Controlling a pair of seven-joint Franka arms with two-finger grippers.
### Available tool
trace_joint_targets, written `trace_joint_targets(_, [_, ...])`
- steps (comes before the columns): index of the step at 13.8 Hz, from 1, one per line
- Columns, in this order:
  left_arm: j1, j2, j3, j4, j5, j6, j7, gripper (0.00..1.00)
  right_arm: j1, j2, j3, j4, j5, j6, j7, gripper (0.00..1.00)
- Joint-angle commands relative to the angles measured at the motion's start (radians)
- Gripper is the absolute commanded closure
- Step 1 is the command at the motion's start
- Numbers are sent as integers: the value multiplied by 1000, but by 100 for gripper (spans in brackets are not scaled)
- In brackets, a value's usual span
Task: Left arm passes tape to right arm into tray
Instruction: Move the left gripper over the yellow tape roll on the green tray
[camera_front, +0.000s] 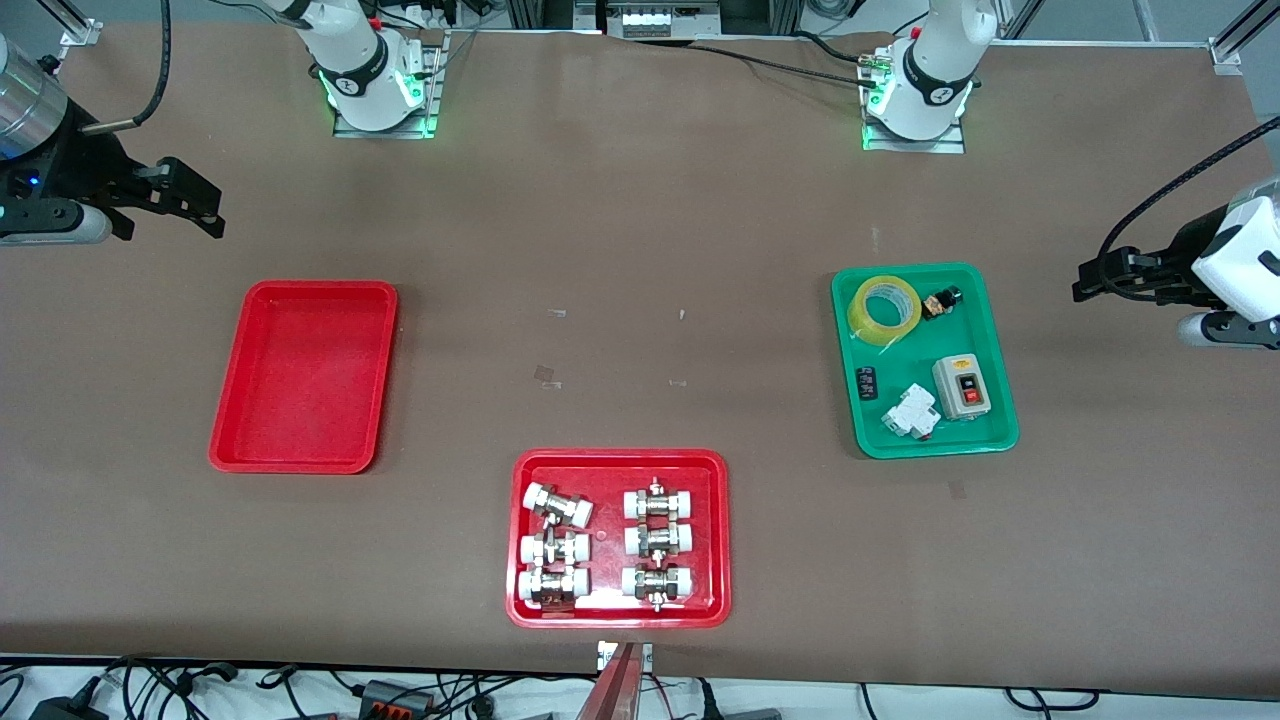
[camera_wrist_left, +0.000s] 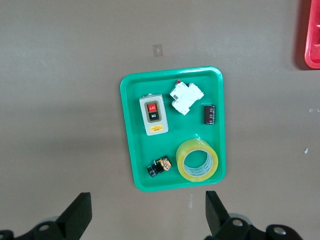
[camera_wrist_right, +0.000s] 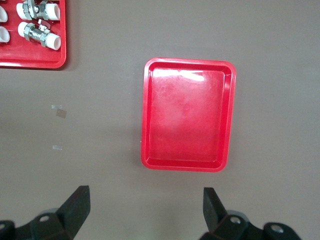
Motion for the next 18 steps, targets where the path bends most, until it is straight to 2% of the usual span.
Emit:
trace_joint_targets(1, [-3, 2, 11, 14, -26, -17, -3, 0, -7, -14, 2, -16, 16, 10, -10, 0])
trace_joint_targets(6, [-4, 8, 9, 11, -26, -10, -3, 0, -5, -12, 2, -12, 14, 5, -21, 0])
trace_joint_targets(9, [-15, 53, 8, 19, -14, -29, 4, 0, -5, -10, 2, -13, 14, 8, -14, 0])
trace_joint_targets(11, [-12, 76, 6, -21, -24, -49, 6, 0, -5, -10, 2, -15, 14, 8, -14, 0])
trace_joint_targets(14, [-18, 76, 5, -124, -23, -37, -5, 0, -5, -10, 2, -16, 14, 8, -11, 0])
trace_joint_targets(16, [-17, 56, 3, -263, -26, 59, -6, 0, -5, -10, 2, -16, 14, 8, -10, 0])
trace_joint_targets(17, [-18, 34, -18, -321, -24, 105, -9, 0, -5, -10, 2, -18, 14, 8, -10, 0])
trace_joint_targets(18, [-15, 27, -68, -373, -24, 147, -37, 0, -5, -10, 2, -18, 14, 8, -10, 0])
